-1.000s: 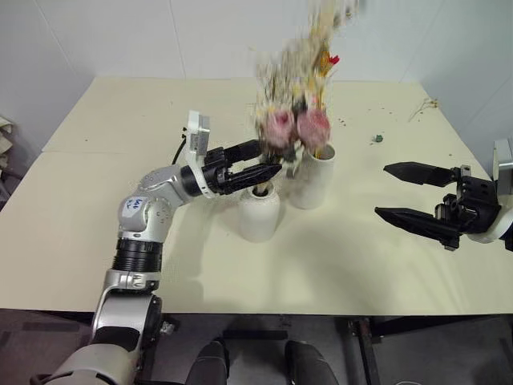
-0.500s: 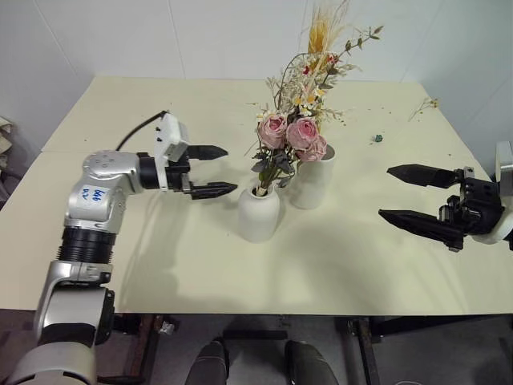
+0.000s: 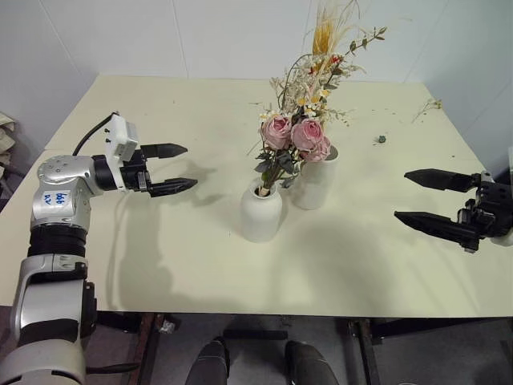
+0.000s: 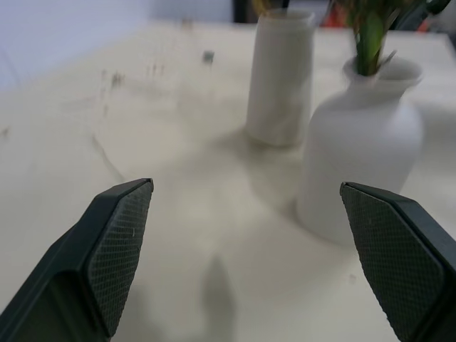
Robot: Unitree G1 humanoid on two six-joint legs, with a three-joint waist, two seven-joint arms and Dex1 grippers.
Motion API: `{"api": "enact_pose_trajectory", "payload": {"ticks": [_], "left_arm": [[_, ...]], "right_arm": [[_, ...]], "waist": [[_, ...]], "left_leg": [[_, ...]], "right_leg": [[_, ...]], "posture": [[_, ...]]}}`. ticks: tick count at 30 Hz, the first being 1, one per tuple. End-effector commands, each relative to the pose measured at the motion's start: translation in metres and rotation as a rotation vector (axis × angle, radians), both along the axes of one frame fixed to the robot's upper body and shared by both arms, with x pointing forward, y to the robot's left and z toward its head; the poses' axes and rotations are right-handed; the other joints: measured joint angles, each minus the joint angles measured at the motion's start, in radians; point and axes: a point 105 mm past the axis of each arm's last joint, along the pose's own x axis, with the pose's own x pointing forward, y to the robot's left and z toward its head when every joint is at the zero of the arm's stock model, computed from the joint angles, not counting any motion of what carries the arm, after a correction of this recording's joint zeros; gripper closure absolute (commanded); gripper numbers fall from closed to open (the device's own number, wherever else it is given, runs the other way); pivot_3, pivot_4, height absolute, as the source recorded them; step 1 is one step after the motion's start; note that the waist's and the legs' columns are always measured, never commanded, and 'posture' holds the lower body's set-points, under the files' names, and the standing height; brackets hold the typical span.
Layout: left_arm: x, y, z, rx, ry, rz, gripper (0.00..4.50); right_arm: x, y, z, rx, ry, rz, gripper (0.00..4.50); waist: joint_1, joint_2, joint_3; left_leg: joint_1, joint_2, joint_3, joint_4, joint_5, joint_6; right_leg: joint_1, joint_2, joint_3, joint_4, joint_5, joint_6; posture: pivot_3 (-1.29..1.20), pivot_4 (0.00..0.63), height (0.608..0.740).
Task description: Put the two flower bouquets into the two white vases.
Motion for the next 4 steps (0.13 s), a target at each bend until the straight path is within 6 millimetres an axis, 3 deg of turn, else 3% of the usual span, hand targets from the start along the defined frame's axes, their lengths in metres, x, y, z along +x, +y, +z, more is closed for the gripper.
{"api": "enact_pose_trajectory", "payload": {"ticks": [1,4], "left_arm": [[-0.005,0.0114,0.0217,-0.058,-0.088,0.004,0.01],[-0.005,0.015,0.019,-0.063,-0.083,0.019,0.01]], "right_arm": [[-0.0109,-0.0001,0.0112,0.011,-0.056,-0.012,0.0],[-0.0133,-0.0005,0.0099,0.015,-0.057,-0.024,0.0]], "waist": [[0.0,0.0,0.0],[-0.003,0.0,0.0]], "left_leg": [[0.0,0.0,0.0,0.0,0.0,0.0],[0.001,0.0,0.0,0.0,0.0,0.0]], "right_leg": [[0.0,0.0,0.0,0.0,0.0,0.0],[0.0,0.0,0.0,0.001,0.0,0.0]], "posture": [[0.0,0.15,0.74],[0.0,0.15,0.74]]}}
